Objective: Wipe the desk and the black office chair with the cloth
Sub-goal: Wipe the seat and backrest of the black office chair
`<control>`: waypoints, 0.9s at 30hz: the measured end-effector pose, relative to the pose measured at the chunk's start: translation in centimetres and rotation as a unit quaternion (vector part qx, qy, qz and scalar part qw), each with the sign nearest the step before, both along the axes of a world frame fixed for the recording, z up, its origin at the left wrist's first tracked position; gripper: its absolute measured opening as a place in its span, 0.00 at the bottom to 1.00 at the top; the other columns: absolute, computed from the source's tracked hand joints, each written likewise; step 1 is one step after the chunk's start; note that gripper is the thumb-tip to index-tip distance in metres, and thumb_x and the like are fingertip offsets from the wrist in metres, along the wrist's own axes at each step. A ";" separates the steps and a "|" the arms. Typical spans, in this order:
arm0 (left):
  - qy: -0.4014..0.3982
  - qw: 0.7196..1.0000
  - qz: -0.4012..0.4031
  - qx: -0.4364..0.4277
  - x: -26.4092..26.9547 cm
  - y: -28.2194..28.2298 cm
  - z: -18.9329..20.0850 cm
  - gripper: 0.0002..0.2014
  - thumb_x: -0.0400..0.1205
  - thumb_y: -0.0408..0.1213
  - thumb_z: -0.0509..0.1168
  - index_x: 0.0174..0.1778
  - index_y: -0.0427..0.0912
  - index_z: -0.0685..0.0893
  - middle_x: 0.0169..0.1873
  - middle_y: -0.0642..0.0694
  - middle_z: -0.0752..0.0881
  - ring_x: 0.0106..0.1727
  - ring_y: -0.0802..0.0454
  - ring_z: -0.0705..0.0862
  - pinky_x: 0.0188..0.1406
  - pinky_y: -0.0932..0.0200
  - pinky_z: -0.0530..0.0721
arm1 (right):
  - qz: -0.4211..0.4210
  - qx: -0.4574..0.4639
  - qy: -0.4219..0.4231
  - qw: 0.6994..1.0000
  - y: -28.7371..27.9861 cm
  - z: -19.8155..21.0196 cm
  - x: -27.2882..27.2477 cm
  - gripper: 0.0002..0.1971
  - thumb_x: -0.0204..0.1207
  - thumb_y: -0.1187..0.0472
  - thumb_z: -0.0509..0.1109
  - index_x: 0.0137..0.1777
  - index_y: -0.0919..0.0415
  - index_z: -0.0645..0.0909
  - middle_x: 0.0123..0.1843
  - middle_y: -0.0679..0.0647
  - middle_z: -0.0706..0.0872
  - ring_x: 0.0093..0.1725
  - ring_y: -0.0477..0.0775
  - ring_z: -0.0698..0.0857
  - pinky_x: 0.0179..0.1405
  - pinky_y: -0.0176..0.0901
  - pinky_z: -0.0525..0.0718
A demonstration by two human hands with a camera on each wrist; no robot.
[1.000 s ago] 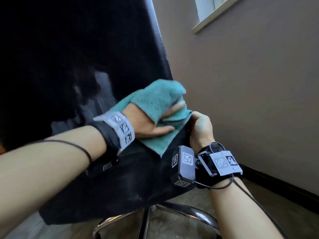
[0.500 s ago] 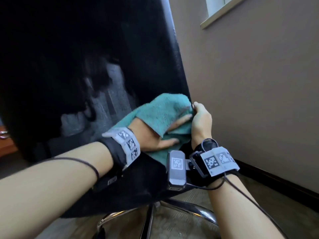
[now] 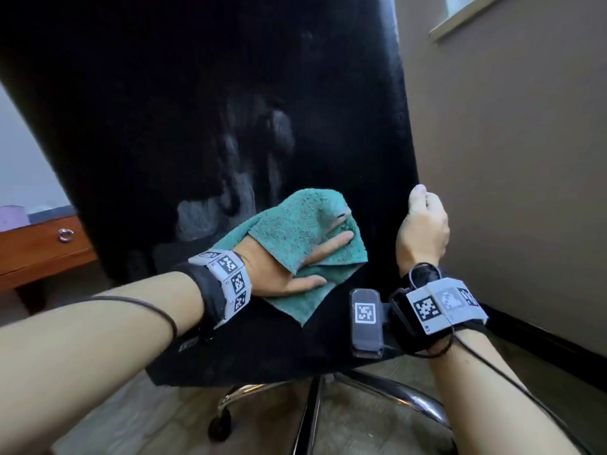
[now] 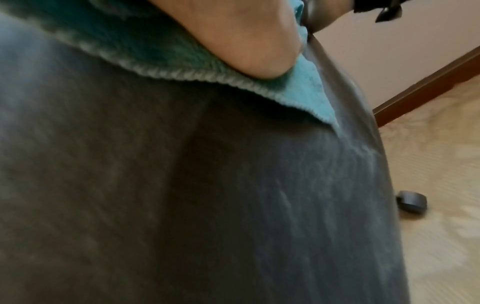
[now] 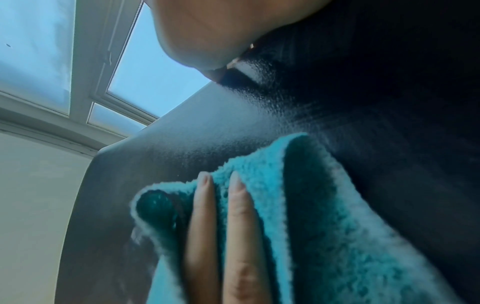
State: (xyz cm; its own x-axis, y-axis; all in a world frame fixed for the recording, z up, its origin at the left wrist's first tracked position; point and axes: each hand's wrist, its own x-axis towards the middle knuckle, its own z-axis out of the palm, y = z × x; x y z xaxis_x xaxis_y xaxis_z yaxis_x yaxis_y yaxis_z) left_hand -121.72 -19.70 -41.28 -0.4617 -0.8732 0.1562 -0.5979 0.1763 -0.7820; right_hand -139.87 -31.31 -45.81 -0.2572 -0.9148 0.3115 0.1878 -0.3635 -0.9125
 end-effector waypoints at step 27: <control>0.085 0.978 -0.033 -0.189 -4.0 -2.9 2.4 0.36 0.84 0.61 0.49 0.85 0.52 0.46 0.85 0.44 0.41 0.84 0.40 0.46 0.82 0.42 0.48 | 0.016 -0.014 0.021 1.000 -0.3 -0.6 -0.9 0.23 0.87 0.46 0.51 0.33 0.57 0.68 0.35 0.50 0.75 0.41 0.56 0.71 0.44 0.45 0.65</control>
State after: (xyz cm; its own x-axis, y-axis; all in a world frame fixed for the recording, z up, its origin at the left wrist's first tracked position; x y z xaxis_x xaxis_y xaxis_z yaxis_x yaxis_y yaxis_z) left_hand -125.75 -22.59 -38.91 -0.4546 -0.7070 0.5417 -0.7214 -0.0644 -0.6895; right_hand -140.78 -31.64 -46.45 -0.2134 -0.9130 0.3477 0.1616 -0.3839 -0.9091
